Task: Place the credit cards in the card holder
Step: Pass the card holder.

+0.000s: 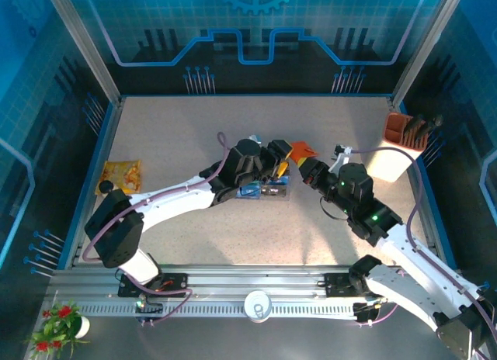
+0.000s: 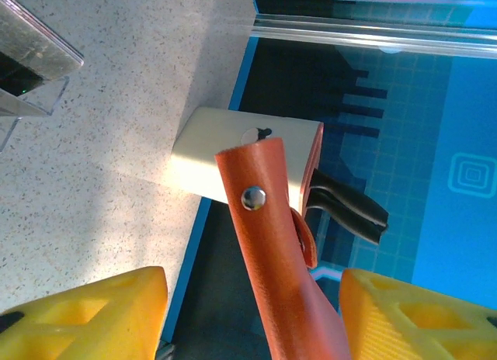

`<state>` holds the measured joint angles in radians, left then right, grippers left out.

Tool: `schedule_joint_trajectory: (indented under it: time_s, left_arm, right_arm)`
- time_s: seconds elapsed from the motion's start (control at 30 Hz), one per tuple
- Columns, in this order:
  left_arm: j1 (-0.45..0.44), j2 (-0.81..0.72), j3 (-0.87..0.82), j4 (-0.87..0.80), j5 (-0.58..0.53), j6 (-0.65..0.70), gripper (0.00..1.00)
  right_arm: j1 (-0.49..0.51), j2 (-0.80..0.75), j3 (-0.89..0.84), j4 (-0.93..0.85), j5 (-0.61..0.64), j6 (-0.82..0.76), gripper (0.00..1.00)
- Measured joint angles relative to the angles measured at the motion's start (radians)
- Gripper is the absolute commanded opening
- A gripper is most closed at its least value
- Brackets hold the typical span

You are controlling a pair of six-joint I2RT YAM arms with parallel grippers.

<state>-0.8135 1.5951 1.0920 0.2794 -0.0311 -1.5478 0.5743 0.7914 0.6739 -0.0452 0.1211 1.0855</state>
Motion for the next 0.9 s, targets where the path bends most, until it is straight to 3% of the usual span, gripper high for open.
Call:
schedule_joint_trajectory:
  time_s: [0.43, 0.47, 0.53, 0.6, 0.73, 0.9]
  left_arm:
    - [-0.003, 0.008, -0.001, 0.058, -0.014, -0.020, 0.06]
    - [-0.003, 0.008, -0.004, 0.060, -0.016, -0.019, 0.03]
    - [-0.003, 0.007, -0.021, 0.071, -0.015, -0.009, 0.00]
    - [-0.005, 0.002, -0.048, 0.075, -0.017, 0.018, 0.00]
    - [0.007, -0.053, -0.144, 0.045, -0.008, 0.150, 0.00]
    - [0.038, -0.201, -0.261, -0.012, 0.031, 0.439, 0.00]
  right_arm:
    - [0.042, -0.009, -0.033, 0.016, 0.011, 0.015, 0.00]
    - [0.043, -0.010, -0.037, 0.016, 0.011, 0.014, 0.05]
    - [0.043, -0.014, -0.040, 0.006, 0.007, 0.010, 0.28]
    - [0.043, -0.029, -0.040, -0.029, -0.006, -0.010, 0.43]
    - [0.018, -0.116, -0.040, -0.152, -0.033, -0.066, 0.51]
    - [-0.102, -0.189, -0.028, -0.323, -0.084, -0.167, 0.57]
